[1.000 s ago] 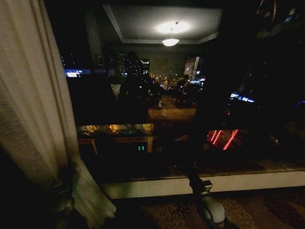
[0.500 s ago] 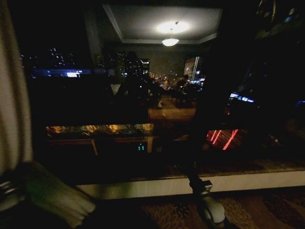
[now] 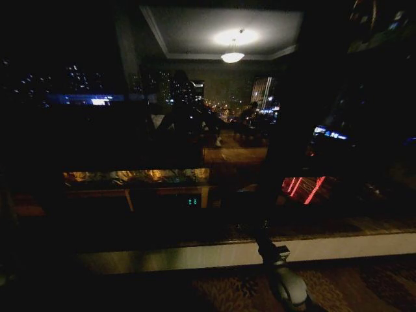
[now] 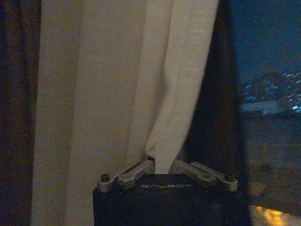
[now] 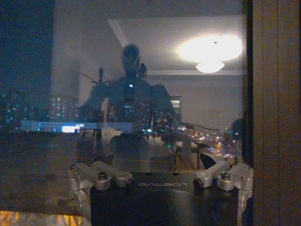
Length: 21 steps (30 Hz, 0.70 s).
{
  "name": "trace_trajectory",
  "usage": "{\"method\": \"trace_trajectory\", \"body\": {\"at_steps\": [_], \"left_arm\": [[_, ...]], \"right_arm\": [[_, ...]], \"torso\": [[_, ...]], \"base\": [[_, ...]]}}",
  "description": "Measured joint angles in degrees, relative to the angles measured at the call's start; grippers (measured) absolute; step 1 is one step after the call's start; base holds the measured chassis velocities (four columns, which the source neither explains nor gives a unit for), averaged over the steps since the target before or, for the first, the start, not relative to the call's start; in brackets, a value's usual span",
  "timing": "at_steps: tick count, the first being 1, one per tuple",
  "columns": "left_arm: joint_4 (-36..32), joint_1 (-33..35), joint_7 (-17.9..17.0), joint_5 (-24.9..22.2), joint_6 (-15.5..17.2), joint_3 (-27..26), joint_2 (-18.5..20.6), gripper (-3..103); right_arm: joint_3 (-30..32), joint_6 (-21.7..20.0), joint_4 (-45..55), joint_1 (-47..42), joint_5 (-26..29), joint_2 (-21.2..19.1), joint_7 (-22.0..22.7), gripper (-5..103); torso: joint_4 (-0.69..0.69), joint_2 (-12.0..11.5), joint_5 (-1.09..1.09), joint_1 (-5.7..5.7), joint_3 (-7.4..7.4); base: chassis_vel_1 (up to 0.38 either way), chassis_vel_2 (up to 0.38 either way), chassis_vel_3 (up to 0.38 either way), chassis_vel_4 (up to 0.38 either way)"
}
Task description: Open the curtains by pulling them apart, changing their state from closed to fully open.
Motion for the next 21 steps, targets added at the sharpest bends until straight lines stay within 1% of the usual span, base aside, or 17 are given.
{"method": "trace_trajectory", "body": {"at_steps": [1,2,5,6,7,8,9,11,12,13,14,15,16,17,18,20,21], "left_arm": [[-2.25,1.22,-0.19,1.15,-0.71,-0.21,-2.34,0],[-2.25,1.22,-0.19,1.15,-0.71,-0.21,-2.34,0],[-7.75,4.78,-0.87,3.22,-2.22,-0.79,-7.15,0],[-10.55,6.70,-1.33,3.61,-2.33,-1.02,-8.99,-3],[-14.03,8.94,-1.63,3.85,-2.16,-1.35,-10.90,1],[-14.03,8.94,-1.63,3.85,-2.16,-1.35,-10.90,1],[-16.66,10.62,-1.78,4.13,-1.89,-1.64,-12.36,1],[-22.48,14.03,-1.85,5.20,-1.51,-2.02,-15.23,12],[-22.48,14.03,-1.85,5.20,-1.51,-2.02,-15.23,12],[-25.33,15.64,-1.81,5.87,-1.52,-2.06,-16.58,17],[-27.63,16.98,-1.81,6.41,-1.61,-2.05,-17.76,17],[-31.44,19.26,-1.65,7.31,-2.17,-1.65,-19.56,27],[-33.76,20.81,-1.32,7.85,-2.65,-1.21,-20.65,33],[-33.76,20.81,-1.32,7.85,-2.65,-1.21,-20.65,33],[-35.48,22.08,-1.18,8.20,-3.04,-0.75,-21.49,33],[-39.05,24.89,-1.20,8.80,-3.87,0.57,-23.21,43],[-39.05,24.89,-1.20,8.80,-3.87,0.57,-23.21,43]], "right_arm": [[0.00,0.00,0.00,0.00,0.00,0.00,0.00,100],[0.00,0.00,0.00,0.00,0.00,0.00,0.00,100],[0.01,0.00,0.00,0.00,0.00,0.00,0.00,100],[0.00,0.00,0.00,0.00,0.00,0.00,0.00,100],[0.01,0.00,0.00,0.00,0.00,0.00,0.01,100],[0.01,0.00,0.00,0.00,0.00,0.00,0.01,100],[0.01,0.00,0.00,0.00,0.00,0.00,0.01,100],[0.01,0.00,0.00,0.00,0.00,0.00,0.00,100],[0.01,0.00,0.00,0.00,0.00,0.00,0.00,100],[0.01,0.00,0.00,0.00,0.00,0.00,0.00,100],[0.01,0.00,0.00,0.00,0.00,0.00,0.01,100],[0.01,0.00,0.00,0.00,0.00,0.00,0.01,100],[0.01,0.00,0.00,0.00,0.00,0.00,0.01,100],[0.01,0.00,0.00,0.00,0.00,0.00,0.01,100],[0.01,0.00,0.00,0.00,0.00,0.00,0.01,100],[0.01,0.00,0.00,0.00,0.00,0.00,0.00,100],[0.01,0.00,0.00,0.00,0.00,0.00,0.00,100]], "torso": [[-0.01,0.00,0.00,0.00,0.00],[-0.01,0.00,0.00,0.00,0.00],[-0.02,0.00,0.01,0.00,0.00],[-0.01,0.00,0.01,0.00,0.00],[-0.01,0.00,0.00,0.00,0.00],[-0.01,0.00,0.00,0.00,0.00],[-0.01,0.00,0.02,0.00,0.00],[0.00,0.00,0.01,0.00,0.00],[0.00,0.00,0.01,0.00,0.00],[0.00,0.00,0.00,-0.01,0.00],[0.00,0.01,0.02,-0.01,-0.01],[-0.01,0.00,0.02,-0.01,-0.01],[-0.01,0.00,0.02,-0.01,-0.01],[-0.01,0.00,0.02,-0.01,-0.01],[-0.01,0.00,0.03,-0.01,0.00],[-0.01,0.00,0.01,-0.01,-0.01],[-0.01,0.00,0.01,-0.01,-0.01]], "base": [[0.000,0.000,0.000,0.000],[0.000,0.000,0.000,0.000],[0.000,0.000,0.000,0.000],[0.000,0.000,0.000,0.000],[0.000,0.000,0.000,0.000],[0.000,0.000,0.000,0.000],[0.000,0.000,0.000,0.000],[0.000,0.000,0.000,0.000],[0.000,0.000,0.000,0.000],[0.000,0.000,0.000,0.000],[0.000,0.000,0.000,0.000],[0.000,0.000,0.000,0.000],[0.000,0.000,0.000,0.000],[0.000,0.000,0.000,0.000],[0.000,0.000,0.000,0.000],[0.000,0.000,0.000,0.000],[0.000,0.000,0.000,0.000]]}}
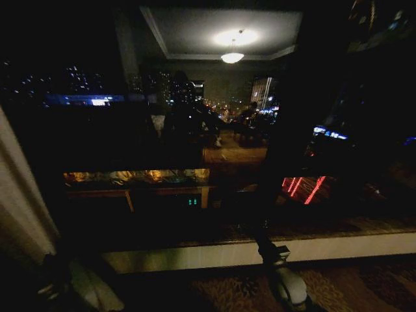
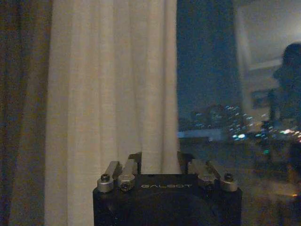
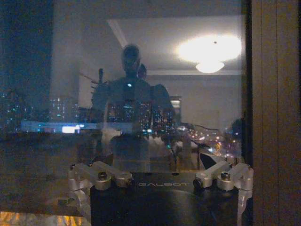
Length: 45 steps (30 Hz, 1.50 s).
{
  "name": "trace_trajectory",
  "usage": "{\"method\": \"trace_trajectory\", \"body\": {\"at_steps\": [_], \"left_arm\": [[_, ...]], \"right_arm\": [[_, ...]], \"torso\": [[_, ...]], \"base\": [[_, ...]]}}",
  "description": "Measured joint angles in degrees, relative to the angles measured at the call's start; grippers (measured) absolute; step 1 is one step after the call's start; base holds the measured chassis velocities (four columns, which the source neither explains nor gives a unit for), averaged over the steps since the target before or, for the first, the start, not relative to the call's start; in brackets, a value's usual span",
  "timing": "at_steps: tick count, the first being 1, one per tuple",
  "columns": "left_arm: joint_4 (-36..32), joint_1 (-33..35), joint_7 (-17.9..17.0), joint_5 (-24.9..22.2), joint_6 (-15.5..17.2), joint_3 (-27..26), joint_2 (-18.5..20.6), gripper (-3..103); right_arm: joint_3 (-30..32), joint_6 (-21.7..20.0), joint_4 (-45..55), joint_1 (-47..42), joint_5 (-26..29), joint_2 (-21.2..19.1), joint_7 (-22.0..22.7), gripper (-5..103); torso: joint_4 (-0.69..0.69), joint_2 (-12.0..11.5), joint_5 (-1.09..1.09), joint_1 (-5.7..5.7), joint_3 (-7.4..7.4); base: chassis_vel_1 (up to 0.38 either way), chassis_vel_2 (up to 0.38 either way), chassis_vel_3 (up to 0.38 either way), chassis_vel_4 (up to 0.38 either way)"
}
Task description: Open the curtains by pulling them apart, changing their state from closed to fully open.
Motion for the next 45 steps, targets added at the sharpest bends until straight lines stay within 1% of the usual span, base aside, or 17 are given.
{"method": "trace_trajectory", "body": {"at_steps": [2,3,4,6,9,11,13,14,15,16,18,20,21,23,26,32,45], "left_arm": [[-2.51,2.32,-0.47,1.53,-1.03,1.31,-1.37,55],[-3.40,3.07,-1.09,2.72,-1.54,1.77,-2.06,55],[-4.77,4.17,-2.96,5.41,-2.59,2.55,-3.55,66],[-5.27,4.53,-3.98,6.71,-3.06,2.97,-4.29,66],[-6.47,5.25,-6.51,9.59,-4.01,4.55,-6.57,82],[-6.75,5.31,-6.67,9.76,-4.22,5.05,-6.92,82],[-7.08,5.45,-4.62,8.56,-4.78,6.02,-6.75,92],[-7.25,5.70,-1.43,6.76,-5.33,6.53,-6.16,97],[-7.59,6.28,4.05,2.73,-5.95,7.46,-5.05,99],[-7.59,6.28,4.05,2.73,-5.95,7.46,-5.05,99],[-7.90,7.04,11.98,-4.49,-6.14,8.94,-3.49,100],[-7.90,6.82,16.22,-7.46,-5.42,9.40,-3.05,100],[-7.90,6.82,16.22,-7.46,-5.42,9.40,-3.05,100],[-8.33,6.24,16.18,-7.28,-1.97,9.49,-3.27,100],[-9.40,5.51,14.84,-7.02,1.28,9.75,-3.40,100],[-9.98,4.35,14.79,-6.89,3.13,10.31,-3.21,100],[-11.49,3.93,14.47,-6.45,3.49,10.30,-2.84,100]], "right_arm": [[0.00,0.00,0.00,0.00,0.00,0.00,0.00,100],[0.00,0.00,0.00,0.00,0.00,0.00,0.00,100],[0.00,0.00,0.00,0.00,0.00,0.00,0.00,100],[0.00,0.00,0.00,0.00,0.00,0.00,0.00,100],[0.00,0.00,0.00,0.00,0.00,0.00,0.00,100],[0.00,0.00,0.00,0.00,0.00,0.00,0.00,100],[0.00,0.00,0.00,0.00,0.00,0.00,0.00,100],[0.00,0.00,0.00,0.00,0.00,0.00,0.00,100],[0.00,0.00,0.00,0.00,0.00,0.00,0.00,100],[0.00,0.00,0.00,0.00,0.00,0.00,0.00,100],[0.00,0.00,0.00,0.00,0.00,0.00,0.00,100],[0.00,0.00,0.00,0.00,0.00,0.00,0.00,100],[0.00,0.00,0.00,0.00,0.00,0.00,0.00,100],[0.00,0.00,0.00,0.00,0.00,0.00,0.00,100],[0.00,0.00,0.00,0.00,0.00,0.00,0.00,100],[0.00,0.00,0.00,0.00,0.00,0.00,0.00,100],[0.00,0.00,0.00,0.00,0.00,0.00,0.00,100]], "torso": [[0.00,0.00,0.00,0.00,0.00],[0.01,0.00,0.00,0.00,0.00],[0.01,0.00,0.00,0.00,0.00],[0.01,0.00,0.01,0.00,0.00],[0.01,0.00,-0.01,0.00,0.01],[0.01,0.00,-0.01,0.00,0.00],[0.00,0.00,-0.01,0.00,0.01],[0.00,0.00,-0.01,0.00,0.00],[0.00,0.00,-0.01,0.00,0.01],[0.00,0.00,-0.01,0.00,0.01],[0.00,0.00,-0.02,0.00,0.01],[0.00,0.00,-0.01,0.00,0.01],[0.00,0.00,-0.01,0.00,0.01],[0.00,0.00,-0.02,0.00,0.01],[0.00,0.00,-0.01,0.01,0.01],[0.00,0.00,-0.02,0.01,0.01],[0.01,0.00,-0.01,0.01,0.01]], "base": [[0.000,0.000,0.000,0.000],[0.000,0.000,0.000,0.000],[0.000,0.000,0.000,0.000],[0.000,0.000,0.000,0.000],[0.000,0.000,0.000,0.000],[0.000,0.000,0.000,0.000],[0.000,0.000,0.000,0.000],[0.000,0.000,0.000,0.000],[0.000,0.000,0.000,0.000],[0.000,0.000,0.000,0.000],[0.000,0.000,0.000,0.000],[0.000,0.000,0.000,0.000],[0.000,0.000,0.000,0.000],[0.000,0.000,0.000,0.000],[0.000,0.000,0.000,0.000],[0.000,0.000,0.000,0.000],[0.000,0.000,0.000,0.000]]}}
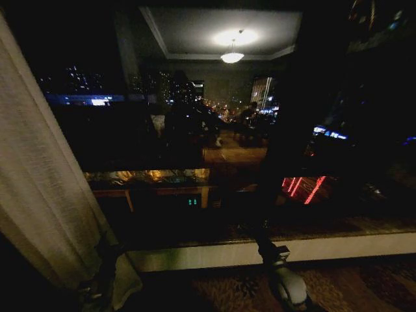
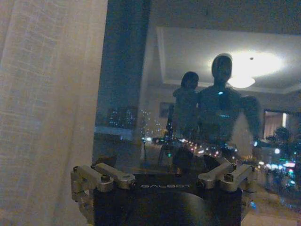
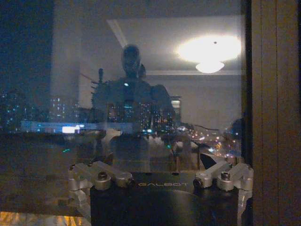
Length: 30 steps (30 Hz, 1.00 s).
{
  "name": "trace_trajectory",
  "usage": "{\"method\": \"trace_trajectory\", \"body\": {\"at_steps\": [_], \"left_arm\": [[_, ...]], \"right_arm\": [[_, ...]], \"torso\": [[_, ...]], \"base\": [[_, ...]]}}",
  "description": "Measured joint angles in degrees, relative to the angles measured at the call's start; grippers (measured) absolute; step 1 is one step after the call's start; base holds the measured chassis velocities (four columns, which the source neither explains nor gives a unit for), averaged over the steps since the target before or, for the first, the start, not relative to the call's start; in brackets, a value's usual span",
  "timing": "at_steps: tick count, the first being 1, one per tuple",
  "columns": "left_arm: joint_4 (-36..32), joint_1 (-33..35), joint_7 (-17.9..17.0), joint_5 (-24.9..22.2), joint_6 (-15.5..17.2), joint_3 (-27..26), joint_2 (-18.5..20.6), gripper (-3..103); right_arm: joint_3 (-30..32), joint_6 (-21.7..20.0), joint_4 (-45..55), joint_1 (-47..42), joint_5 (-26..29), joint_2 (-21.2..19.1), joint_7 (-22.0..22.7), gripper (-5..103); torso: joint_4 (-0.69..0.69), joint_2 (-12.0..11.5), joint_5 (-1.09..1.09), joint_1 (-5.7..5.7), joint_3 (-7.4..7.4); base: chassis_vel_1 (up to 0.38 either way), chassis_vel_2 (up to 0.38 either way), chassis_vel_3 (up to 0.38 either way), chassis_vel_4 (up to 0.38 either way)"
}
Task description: Open the curtains by pulling them apart, changing their state from closed to fully open.
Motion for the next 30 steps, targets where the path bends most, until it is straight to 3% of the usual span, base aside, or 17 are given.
{"method": "trace_trajectory", "body": {"at_steps": [30], "left_arm": [[0.24,0.06,-0.13,0.37,-0.30,-0.11,0.07,100]], "right_arm": [[0.00,0.00,0.00,0.00,0.00,0.00,0.00,100]], "torso": [[0.01,0.00,-0.01,0.00,0.00]], "base": [[-0.001,-0.009,0.003,0.013]]}}
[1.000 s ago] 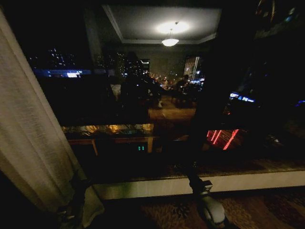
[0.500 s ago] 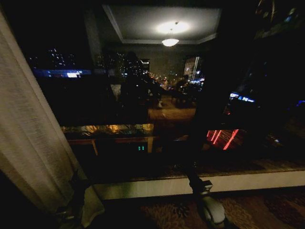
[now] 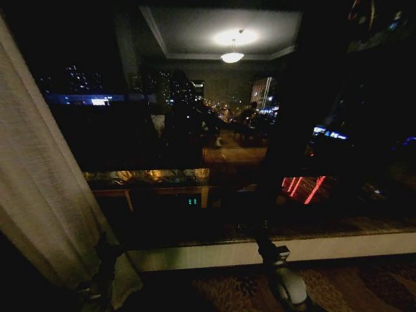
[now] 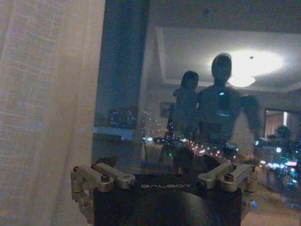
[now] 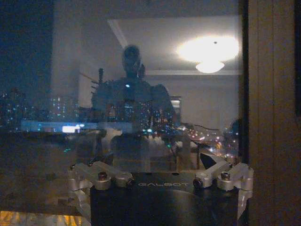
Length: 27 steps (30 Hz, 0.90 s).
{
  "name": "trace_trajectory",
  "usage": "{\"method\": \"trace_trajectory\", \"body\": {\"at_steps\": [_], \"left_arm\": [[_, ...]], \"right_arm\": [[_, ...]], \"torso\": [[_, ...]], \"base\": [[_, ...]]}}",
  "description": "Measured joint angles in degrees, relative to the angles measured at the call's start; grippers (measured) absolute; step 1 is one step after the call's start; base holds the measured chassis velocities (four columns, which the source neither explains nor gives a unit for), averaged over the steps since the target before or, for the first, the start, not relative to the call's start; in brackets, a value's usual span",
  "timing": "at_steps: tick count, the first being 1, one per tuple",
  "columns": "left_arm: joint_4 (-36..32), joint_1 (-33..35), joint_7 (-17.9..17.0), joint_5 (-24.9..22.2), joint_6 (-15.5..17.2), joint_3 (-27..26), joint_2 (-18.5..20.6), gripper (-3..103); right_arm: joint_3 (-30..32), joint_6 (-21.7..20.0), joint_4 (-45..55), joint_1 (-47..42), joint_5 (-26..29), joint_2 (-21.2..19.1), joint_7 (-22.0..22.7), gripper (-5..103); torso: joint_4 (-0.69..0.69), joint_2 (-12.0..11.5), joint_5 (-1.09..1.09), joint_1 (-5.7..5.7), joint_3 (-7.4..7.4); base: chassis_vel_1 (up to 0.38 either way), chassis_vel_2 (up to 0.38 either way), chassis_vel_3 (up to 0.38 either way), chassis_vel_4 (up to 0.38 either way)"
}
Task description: Open the curtains by pulling them apart, changing their state from closed to fully open.
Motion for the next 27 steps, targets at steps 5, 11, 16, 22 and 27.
{"method": "trace_trajectory", "body": {"at_steps": [5,11,16,22,27], "left_arm": [[0.02,0.00,-0.01,0.00,-0.01,0.00,0.01,100],[0.03,0.00,-0.01,0.00,-0.01,0.01,-0.01,100],[0.03,0.01,0.00,0.00,-0.02,0.01,-0.01,100],[0.04,0.00,-0.01,0.00,-0.01,0.00,-0.01,100],[0.04,0.00,-0.01,0.00,-0.02,0.01,-0.01,100]], "right_arm": [[0.00,0.00,0.00,0.00,0.00,0.00,0.00,100],[0.00,0.00,0.00,0.00,0.00,0.00,0.00,100],[0.00,0.00,0.00,0.00,0.00,0.00,0.00,100],[0.00,0.00,0.00,0.00,0.00,0.00,0.00,100],[0.00,0.00,0.00,0.00,0.00,0.00,0.00,100]], "torso": [[0.00,0.00,0.00,0.00,0.00],[-0.01,0.00,0.00,-0.02,0.00],[-0.01,0.00,0.00,-0.02,-0.01],[-0.01,0.00,0.00,-0.02,0.00],[-0.01,-0.01,0.01,0.00,0.00]], "base": [[-0.101,-0.175,0.084,0.163],[-0.170,-0.270,0.183,0.272],[-0.266,-0.288,0.268,0.313],[-0.334,-0.303,0.342,0.322],[-0.372,-0.349,0.364,0.335]]}}
